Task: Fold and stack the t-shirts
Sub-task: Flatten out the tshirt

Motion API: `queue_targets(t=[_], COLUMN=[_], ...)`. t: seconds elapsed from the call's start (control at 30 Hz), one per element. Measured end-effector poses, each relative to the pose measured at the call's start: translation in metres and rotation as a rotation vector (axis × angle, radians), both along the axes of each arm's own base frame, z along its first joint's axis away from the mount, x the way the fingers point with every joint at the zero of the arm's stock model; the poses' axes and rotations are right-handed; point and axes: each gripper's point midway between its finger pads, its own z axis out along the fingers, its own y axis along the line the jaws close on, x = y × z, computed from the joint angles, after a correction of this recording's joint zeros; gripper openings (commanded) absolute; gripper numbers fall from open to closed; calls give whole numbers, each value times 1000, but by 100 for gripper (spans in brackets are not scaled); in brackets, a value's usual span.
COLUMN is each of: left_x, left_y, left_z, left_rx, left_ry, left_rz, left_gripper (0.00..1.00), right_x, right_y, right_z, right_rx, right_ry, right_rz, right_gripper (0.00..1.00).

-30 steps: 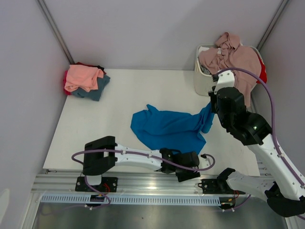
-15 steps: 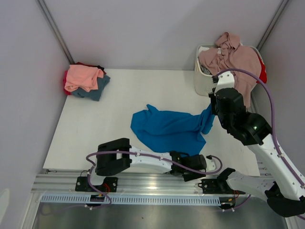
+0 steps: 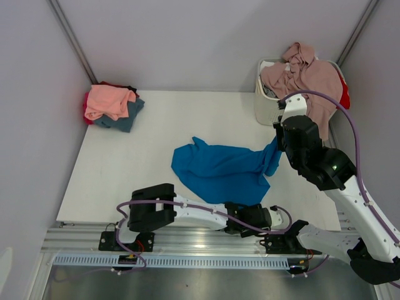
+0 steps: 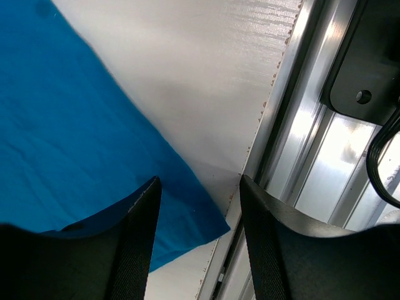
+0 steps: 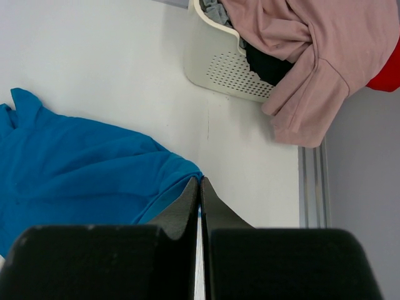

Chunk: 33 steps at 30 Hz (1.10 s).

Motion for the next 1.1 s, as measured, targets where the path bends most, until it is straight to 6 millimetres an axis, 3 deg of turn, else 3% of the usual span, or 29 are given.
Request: queue_targets(t=[0.27, 0.37, 0.53, 0.67, 0.8, 1.1], left_x=[-1, -2, -4, 30, 58, 53], left_y=[7, 18, 27, 47, 63, 66], left_z=[0, 3, 6, 6, 6, 5], left_rx=[16, 31, 49, 106, 142, 165], left_ry=[-5, 3, 23, -53, -89, -92], left_rz=[16, 25, 31, 106, 176, 160], left_gripper=[49, 47, 33, 32, 23, 11], right_x=[-1, -1, -2, -2, -3, -4], right_y=[-1, -1, -1, -2, -3, -4], right_z=[1, 2, 2, 3, 4, 5], right_rx=[1, 3, 5, 5, 10, 8], right_ry=[-2, -5, -8, -9, -14, -17], right_rz=[0, 0, 0, 0, 0, 0], right_gripper=[0, 0, 0, 0, 0, 0])
